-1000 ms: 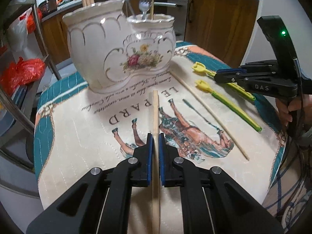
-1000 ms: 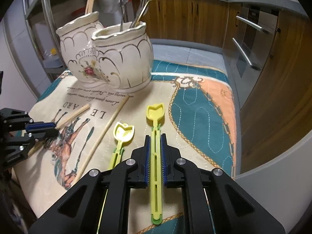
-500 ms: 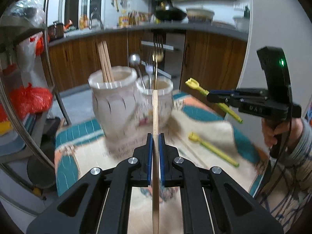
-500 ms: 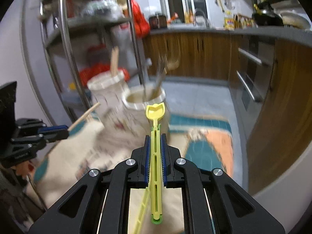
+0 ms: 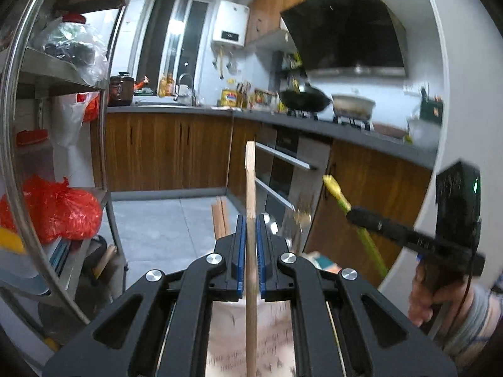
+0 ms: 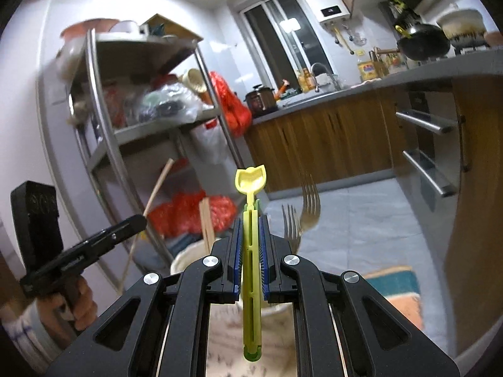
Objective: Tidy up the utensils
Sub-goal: 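Lower the yellow spoon into the short cup while the left tool inserts the chopstick into the tall cup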
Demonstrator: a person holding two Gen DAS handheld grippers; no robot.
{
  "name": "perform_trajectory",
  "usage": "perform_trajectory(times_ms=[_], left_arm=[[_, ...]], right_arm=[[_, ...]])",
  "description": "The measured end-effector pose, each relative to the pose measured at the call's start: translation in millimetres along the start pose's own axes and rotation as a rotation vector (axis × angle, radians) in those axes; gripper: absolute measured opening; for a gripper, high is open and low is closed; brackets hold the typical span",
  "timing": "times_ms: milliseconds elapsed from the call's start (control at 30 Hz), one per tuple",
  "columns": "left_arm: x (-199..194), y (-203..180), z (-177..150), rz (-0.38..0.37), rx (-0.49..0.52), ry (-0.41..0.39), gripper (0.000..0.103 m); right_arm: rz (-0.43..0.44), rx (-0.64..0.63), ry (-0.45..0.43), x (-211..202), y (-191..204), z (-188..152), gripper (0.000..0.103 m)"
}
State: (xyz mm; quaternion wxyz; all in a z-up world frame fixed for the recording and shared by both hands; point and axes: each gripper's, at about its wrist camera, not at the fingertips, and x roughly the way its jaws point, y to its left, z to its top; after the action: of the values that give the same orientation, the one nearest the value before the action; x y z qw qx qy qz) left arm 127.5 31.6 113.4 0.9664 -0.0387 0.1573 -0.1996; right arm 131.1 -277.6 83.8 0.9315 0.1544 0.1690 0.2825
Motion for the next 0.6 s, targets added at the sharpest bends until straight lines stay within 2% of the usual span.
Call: perform_trajectory(times_ms=[133, 300, 333, 467, 600], left_arm=[[19.3, 13.1, 7.9, -0.017, -0.077, -0.040, 0.006], [31.2, 8.6, 9.5, 0.010, -0.068, -0.082, 0.004], [33.4, 7.9, 8.8, 0.007, -0.070, -0.080, 0.001], [29.4, 6.9, -1.6, -0.010, -0.055, -0.055, 0.001], [22.3, 11.6, -12.2, -0.026, -0.049, 0.016, 0.001]], right_arm=[[0.030, 0.056, -0.026, 18.6, -9.4, 4.1, 0.011], [0.030, 0.078, -0.035, 41.9, -14.1, 0.5, 0.011], [0.026, 0.081, -0.030, 45.2, -15.1, -0.8, 0.011], [0.031, 0.062, -0.015, 46.2, -12.8, -8.7, 0.011], [0.039, 0.043, 0.008, 42.9, -10.1, -16.7, 0.011]])
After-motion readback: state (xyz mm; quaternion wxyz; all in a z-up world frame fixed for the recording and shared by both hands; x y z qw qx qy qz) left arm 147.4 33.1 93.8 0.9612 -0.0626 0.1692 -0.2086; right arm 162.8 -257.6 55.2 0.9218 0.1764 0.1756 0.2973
